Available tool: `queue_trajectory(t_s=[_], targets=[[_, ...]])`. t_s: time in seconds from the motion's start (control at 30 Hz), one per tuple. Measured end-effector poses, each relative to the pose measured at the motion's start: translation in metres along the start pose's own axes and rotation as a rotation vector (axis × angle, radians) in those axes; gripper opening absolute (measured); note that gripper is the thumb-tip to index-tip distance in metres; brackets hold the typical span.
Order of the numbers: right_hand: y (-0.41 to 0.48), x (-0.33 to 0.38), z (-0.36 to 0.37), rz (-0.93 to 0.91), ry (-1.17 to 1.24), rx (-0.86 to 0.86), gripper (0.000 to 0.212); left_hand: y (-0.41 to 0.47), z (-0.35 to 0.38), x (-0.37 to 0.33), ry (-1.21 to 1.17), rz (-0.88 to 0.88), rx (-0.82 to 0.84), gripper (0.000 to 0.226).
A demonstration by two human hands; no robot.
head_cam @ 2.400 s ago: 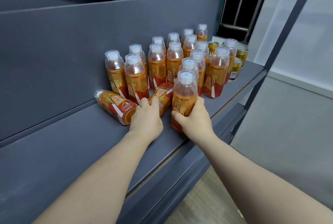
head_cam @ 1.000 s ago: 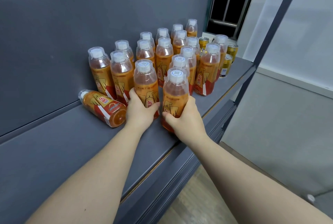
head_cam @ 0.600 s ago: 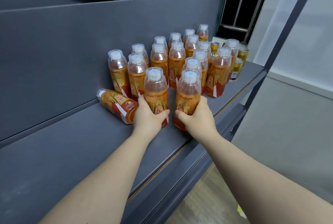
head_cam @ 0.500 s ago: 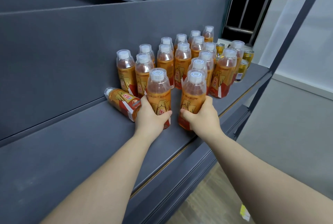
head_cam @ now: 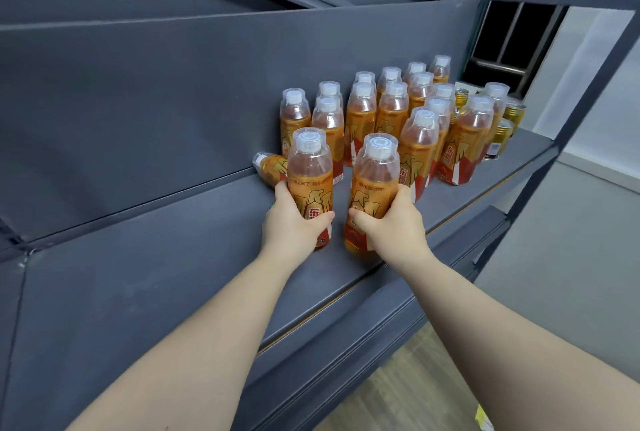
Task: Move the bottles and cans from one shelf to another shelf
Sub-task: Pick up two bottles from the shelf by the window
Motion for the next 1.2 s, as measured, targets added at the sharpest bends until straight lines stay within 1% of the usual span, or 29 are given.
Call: queue_trajectory(t_s=[0.17,0.33,0.47,0.7,0.93,1.2], targets=[[-0.012,0.014,0.010,-0.035,0.028,0.051,0.055,-0.021,-0.019,0.013,-0.011,-0.054,-0.052,0.075],[-0.028,0.024,0.009,-0.087,0.057,0.144,0.056,-0.057,-0.032,0.022,-0.035,-0.091,-0.134,0.069],[-0.043,0.029,0.000,-0.137,0.100,0.222,0.059,-0.093,-0.036,0.026,-0.062,-0.151,-0.226,0.071],[-0.081,0.040,-0.008,-0.213,0.184,0.354,0.053,-0.161,-0.044,0.043,-0.077,-0.229,-0.345,0.070],[-0.129,0.073,0.005,-0.296,0.253,0.492,0.060,-0.227,-0.072,0.064,-0.103,-0.285,-0.459,0.072],[-0.200,0.127,0.036,-0.391,0.351,0.645,0.054,-0.304,-0.129,0.105,-0.098,-0.346,-0.623,0.075]])
Point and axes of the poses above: each hand's wrist, its own y-axis towards the middle knuckle, its own z-axis out of the palm, x = y × z, the point moved 2 cm from there along y, towards the middle knuckle, and after that the axes turned 15 degrees about -z, right-handed, at the moved point
